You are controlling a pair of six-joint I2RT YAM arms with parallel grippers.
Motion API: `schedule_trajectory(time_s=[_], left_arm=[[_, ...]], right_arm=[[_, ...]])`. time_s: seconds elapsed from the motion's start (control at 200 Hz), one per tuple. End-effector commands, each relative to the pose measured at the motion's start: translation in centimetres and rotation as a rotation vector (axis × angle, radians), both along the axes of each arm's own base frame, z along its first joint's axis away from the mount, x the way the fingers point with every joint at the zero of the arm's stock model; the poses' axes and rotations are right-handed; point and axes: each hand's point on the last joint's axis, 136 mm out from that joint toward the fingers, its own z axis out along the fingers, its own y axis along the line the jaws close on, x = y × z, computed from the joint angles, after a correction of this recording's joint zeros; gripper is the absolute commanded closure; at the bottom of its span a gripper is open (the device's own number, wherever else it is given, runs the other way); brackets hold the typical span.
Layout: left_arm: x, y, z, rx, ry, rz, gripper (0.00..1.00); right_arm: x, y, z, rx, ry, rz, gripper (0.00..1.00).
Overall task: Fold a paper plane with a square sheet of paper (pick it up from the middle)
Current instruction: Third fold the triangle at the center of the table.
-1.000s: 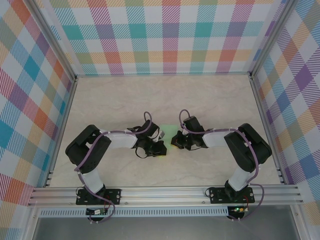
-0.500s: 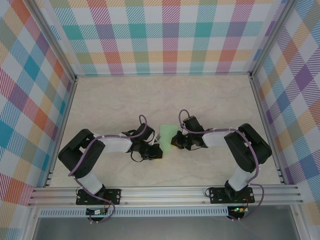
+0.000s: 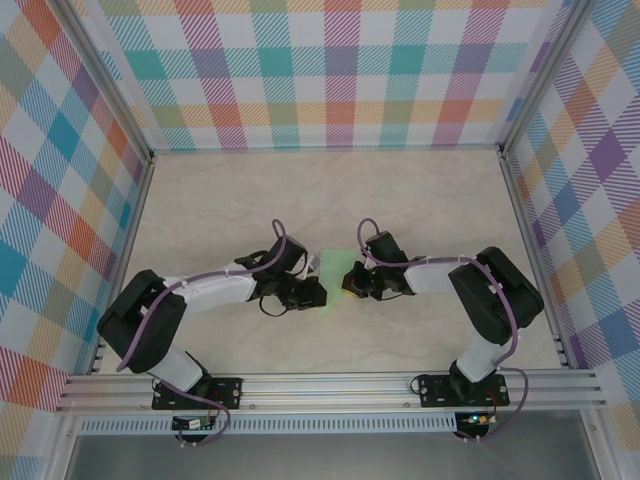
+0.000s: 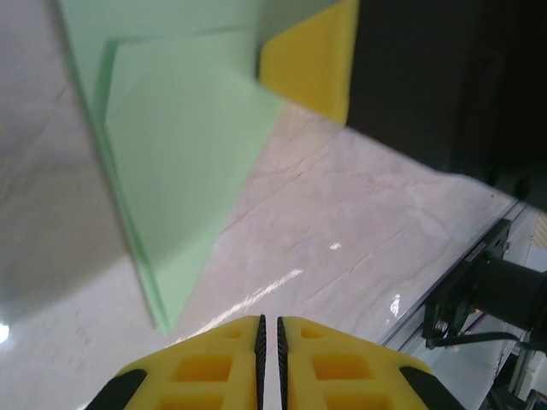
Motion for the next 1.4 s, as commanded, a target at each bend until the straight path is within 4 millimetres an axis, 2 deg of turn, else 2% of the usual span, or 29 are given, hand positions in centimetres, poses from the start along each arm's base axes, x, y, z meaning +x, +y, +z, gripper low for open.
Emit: schedule_trajectory(time_s=[0.0,0.11,0.245,0.4,0.54,0.82,0.945,1.055,1.24,1.395], left_arm=[[1.1,-0.3,-1.4,0.026,0.006,0.013,0.86],[1.1,-0.2,-3.5,0.071,0.051,0.003,0.87],[0.4,1.8,-6.2,0.187,0.076,0.017,0.9],[-0.5,3.3,-7.2,0.244,0.082,0.018,0.91],[-0.8,3.6,-7.8,0.248,0.088,0.026,0.91],[-0.6,3.6,-7.9,0.245,0.088,0.041,0.92],[-0.7,3.8,-7.8,0.252,0.08,0.037,0.92],[-0.7,3.9,-7.8,0.256,0.077,0.036,0.93],[-1.0,4.1,-8.0,0.263,0.08,0.029,0.93],[-1.2,4.4,-8.0,0.268,0.078,0.024,0.93]], right_arm=[[-0.5,-2.0,-1.8,-0.109,0.042,-0.041,1.0],[-0.2,-1.7,-1.3,-0.095,0.034,-0.039,1.0],[0.5,-1.0,0.2,-0.066,-0.001,-0.024,1.0],[1.2,0.1,3.3,0.004,-0.087,0.007,0.99],[0.5,1.7,4.7,0.081,-0.128,0.06,0.99],[-1.7,3.7,1.8,0.083,-0.074,0.069,1.0],[-1.8,2.4,-0.9,0.014,-0.042,0.033,1.0],[-1.6,1.4,-1.9,-0.023,-0.043,0.018,1.0],[-0.1,-0.5,-2.1,-0.033,-0.073,-0.041,1.0],[1.8,-2.4,-1.3,-0.034,-0.122,-0.087,1.0]])
